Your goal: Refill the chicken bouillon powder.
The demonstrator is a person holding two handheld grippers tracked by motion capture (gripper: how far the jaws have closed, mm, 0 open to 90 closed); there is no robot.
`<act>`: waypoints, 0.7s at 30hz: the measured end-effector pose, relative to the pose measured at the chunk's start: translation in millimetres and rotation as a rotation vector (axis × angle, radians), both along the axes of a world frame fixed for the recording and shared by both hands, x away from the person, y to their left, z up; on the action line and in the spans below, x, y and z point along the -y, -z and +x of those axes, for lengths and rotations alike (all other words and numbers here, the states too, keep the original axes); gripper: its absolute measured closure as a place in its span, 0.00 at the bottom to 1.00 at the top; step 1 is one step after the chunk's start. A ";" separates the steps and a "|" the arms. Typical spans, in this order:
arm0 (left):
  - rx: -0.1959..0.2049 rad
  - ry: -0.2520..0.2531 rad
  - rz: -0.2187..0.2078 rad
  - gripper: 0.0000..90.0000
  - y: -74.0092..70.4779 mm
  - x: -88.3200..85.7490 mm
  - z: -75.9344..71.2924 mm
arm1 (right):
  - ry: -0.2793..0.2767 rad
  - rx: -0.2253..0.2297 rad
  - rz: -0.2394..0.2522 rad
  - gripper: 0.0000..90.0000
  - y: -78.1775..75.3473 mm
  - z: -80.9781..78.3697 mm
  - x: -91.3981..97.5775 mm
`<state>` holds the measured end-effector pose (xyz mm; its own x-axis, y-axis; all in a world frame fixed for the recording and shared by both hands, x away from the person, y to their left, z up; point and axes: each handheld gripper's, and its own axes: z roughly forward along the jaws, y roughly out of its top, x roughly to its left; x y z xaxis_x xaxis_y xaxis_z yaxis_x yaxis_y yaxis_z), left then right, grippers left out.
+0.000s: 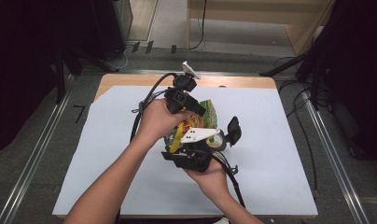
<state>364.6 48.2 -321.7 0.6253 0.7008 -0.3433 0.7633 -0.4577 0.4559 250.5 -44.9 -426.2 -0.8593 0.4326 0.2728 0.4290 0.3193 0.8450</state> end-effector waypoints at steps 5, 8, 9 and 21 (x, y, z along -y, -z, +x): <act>-0.001 0.001 0.001 0.90 -0.1 0.1 0.0 | 0.000 0.001 0.002 0.83 0.4 -0.1 -0.2; 0.000 0.002 0.000 0.90 -0.1 0.1 -0.1 | 0.000 0.003 0.001 0.83 0.3 -0.2 -0.2; 0.001 0.001 0.001 0.90 0.1 0.2 -0.2 | -0.001 0.003 0.000 0.84 0.4 -0.1 -0.2; -0.005 0.001 0.002 0.89 0.6 0.5 -0.4 | -0.010 0.004 -0.004 0.84 0.6 0.2 -0.1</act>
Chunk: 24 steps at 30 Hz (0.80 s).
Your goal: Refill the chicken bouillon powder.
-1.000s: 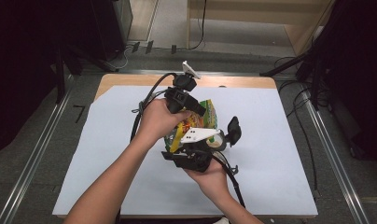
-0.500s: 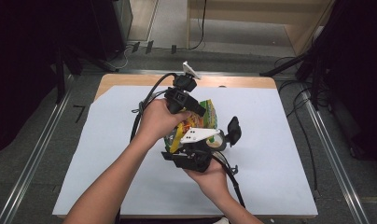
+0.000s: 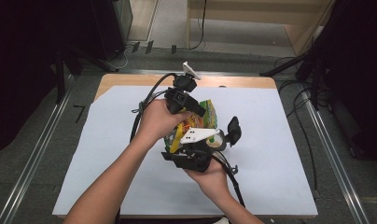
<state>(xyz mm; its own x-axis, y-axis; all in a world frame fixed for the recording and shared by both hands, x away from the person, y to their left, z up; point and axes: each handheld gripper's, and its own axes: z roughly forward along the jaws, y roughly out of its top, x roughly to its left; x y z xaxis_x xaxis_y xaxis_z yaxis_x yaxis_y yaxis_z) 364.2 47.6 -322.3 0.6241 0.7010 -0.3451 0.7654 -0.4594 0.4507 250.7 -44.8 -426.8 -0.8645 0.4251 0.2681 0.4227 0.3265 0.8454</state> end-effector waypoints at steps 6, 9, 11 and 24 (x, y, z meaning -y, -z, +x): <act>0.003 0.003 0.004 0.89 0.0 -0.1 -0.1 | 0.001 0.000 -0.001 0.84 0.1 -0.1 -0.2; 0.005 0.003 0.003 0.89 -0.1 0.0 -0.2 | 0.001 0.000 0.000 0.84 0.1 -0.1 -0.2; 0.005 0.004 0.003 0.89 -0.2 0.0 -0.3 | 0.001 -0.001 0.001 0.84 0.1 0.0 -0.2; 0.007 0.003 0.001 0.89 -0.3 0.5 -1.2 | -0.002 -0.003 0.001 0.85 0.1 -0.2 -0.1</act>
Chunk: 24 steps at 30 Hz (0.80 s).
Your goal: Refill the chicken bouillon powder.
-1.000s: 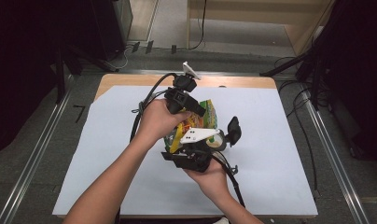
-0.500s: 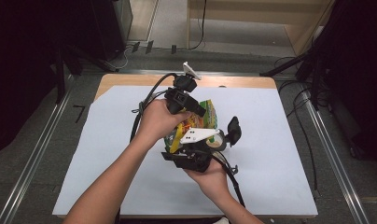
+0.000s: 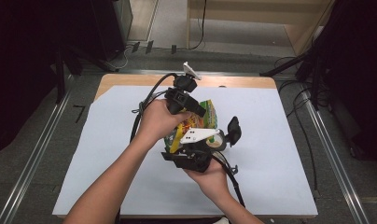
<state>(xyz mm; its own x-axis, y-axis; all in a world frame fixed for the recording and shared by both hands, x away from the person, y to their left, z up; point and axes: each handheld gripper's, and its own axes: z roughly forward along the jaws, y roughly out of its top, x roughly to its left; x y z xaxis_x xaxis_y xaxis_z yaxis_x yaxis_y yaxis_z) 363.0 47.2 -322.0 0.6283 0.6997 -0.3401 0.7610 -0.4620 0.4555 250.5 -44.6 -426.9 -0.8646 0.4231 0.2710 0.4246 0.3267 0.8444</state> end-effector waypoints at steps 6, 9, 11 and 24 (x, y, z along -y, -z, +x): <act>-0.001 -0.001 0.000 0.89 0.6 -1.1 -0.1 | -0.001 -0.001 -0.004 0.85 0.3 -0.1 -0.4; 0.000 0.000 -0.001 0.89 0.6 -1.3 -0.1 | -0.001 -0.001 -0.004 0.85 0.2 -0.3 -0.6; -0.001 0.001 -0.001 0.89 0.7 -1.4 -0.1 | -0.001 -0.001 -0.004 0.85 0.1 -0.4 -0.7; -0.007 0.003 -0.007 0.89 2.0 -2.5 -0.5 | -0.006 0.006 -0.011 0.85 0.3 -1.6 -1.0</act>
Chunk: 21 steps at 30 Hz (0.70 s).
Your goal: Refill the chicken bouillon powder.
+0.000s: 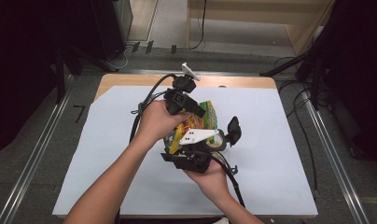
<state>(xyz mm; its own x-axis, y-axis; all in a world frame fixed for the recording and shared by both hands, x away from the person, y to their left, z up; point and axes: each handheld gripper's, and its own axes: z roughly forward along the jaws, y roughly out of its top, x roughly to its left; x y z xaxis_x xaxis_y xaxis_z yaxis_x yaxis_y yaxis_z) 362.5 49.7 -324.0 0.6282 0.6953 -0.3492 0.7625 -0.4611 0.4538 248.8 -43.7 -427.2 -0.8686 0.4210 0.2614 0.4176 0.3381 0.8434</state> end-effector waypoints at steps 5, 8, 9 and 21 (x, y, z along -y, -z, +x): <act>0.006 -0.002 -0.002 0.89 0.8 -0.2 -1.6 | -0.005 0.003 -0.007 0.85 0.6 -0.2 0.2; 0.007 -0.001 -0.004 0.89 1.4 -1.5 -2.9 | -0.011 0.003 -0.011 0.85 1.3 -0.8 0.0; 0.009 0.002 -0.005 0.89 1.9 -2.1 -3.4 | -0.012 0.005 -0.011 0.85 1.6 -1.1 -0.3; 0.037 0.013 -0.025 0.89 2.9 -4.8 -11.4 | -0.012 0.006 -0.026 0.84 5.0 -4.8 -0.8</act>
